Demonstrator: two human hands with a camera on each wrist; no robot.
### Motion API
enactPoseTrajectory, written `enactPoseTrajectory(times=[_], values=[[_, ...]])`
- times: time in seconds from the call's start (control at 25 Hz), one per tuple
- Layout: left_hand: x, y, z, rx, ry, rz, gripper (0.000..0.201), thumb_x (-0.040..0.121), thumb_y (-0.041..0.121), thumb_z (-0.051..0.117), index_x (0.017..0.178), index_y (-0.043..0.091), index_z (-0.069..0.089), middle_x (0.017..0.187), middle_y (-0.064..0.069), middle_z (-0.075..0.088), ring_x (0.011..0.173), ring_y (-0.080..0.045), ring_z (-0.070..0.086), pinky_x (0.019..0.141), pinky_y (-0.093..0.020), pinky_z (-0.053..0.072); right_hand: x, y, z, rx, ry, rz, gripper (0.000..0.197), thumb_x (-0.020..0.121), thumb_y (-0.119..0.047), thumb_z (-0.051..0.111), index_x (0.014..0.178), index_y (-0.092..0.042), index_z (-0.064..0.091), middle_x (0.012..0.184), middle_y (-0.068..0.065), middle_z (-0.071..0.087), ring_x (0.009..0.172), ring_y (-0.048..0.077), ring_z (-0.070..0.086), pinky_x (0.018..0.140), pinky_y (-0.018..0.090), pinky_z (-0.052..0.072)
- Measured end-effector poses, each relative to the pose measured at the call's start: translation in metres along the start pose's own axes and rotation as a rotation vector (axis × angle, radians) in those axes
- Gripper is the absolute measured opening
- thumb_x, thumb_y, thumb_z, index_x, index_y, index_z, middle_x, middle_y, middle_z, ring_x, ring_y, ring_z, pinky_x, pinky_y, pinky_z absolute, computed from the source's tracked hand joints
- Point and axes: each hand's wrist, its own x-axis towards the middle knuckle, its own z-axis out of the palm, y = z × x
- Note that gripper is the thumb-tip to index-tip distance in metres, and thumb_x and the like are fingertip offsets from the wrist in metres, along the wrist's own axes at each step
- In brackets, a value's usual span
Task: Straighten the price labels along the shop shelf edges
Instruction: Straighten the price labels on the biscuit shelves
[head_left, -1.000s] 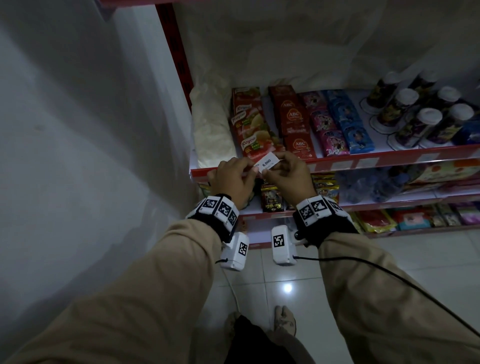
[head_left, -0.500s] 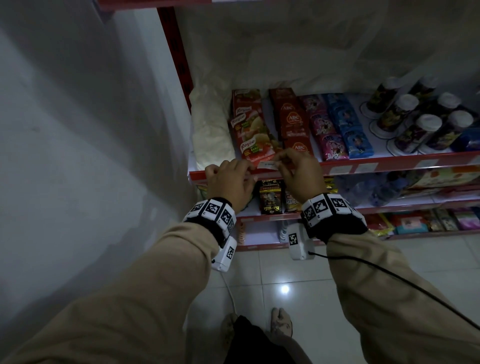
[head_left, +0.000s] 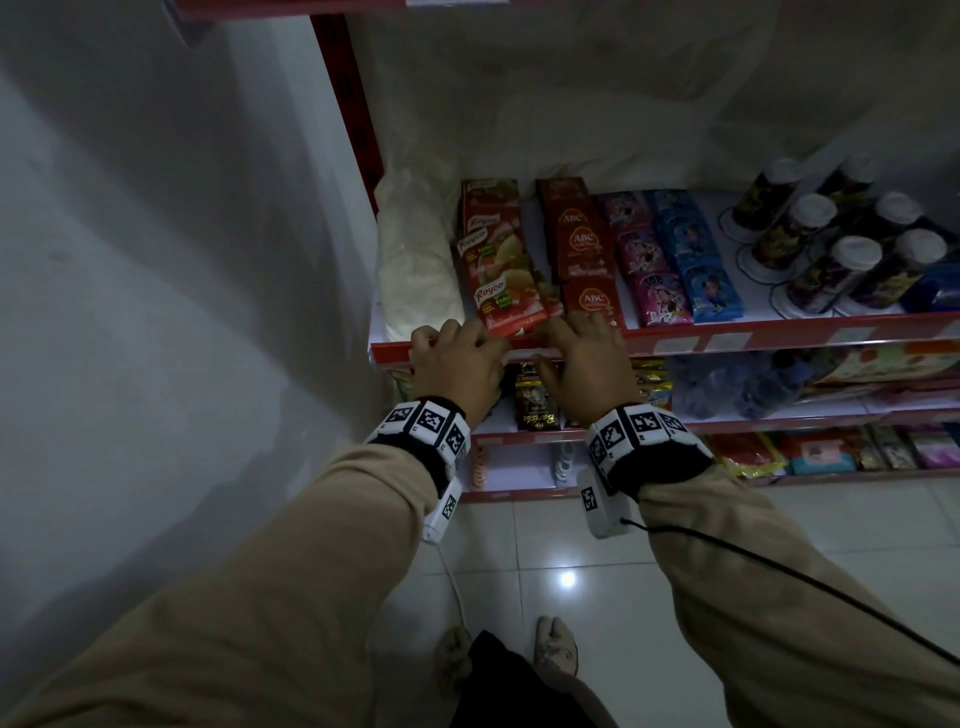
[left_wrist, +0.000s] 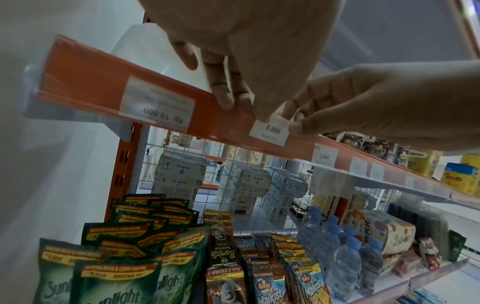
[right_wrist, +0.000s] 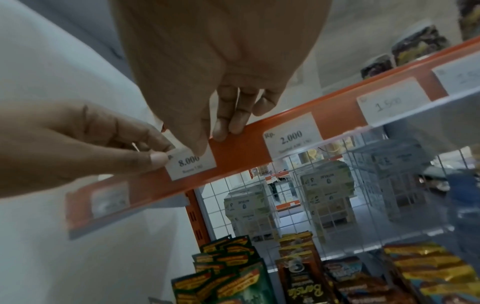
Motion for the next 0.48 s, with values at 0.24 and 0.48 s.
enactPoseTrajectory(times=[0.24,0.48], values=[[0.0004,0.0015,0.0013,0.051,-0.007,0.023,0.022,0.092,0.031,0.050,0.108,0.026,0.064,0.108,0.001,0.057,0.101,-0.026,0.050,0.086,-0.041,0.026,0.0040,0.0036,-0.0009,-0.080,-0.051,-0.049,0.019,0.087,-0.015,0.056,0.103,-0.010,0.065,0.110,0.016,0.056,0.103,0.034,0.048,0.081,0.043,0.043],[0.0013,0.0000,0.0022,0.038,0.000,0.040,0.021,0.086,0.025,0.058,0.105,0.024,0.066,0.105,-0.002,0.057,0.099,-0.028,0.051,0.087,-0.044,0.029,0.0003,0.0044,0.0015,-0.075,-0.009,-0.071,0.018,0.087,-0.013,0.058,0.102,-0.008,0.066,0.106,0.018,0.057,0.098,0.035,0.050,0.078,0.044,0.045]])
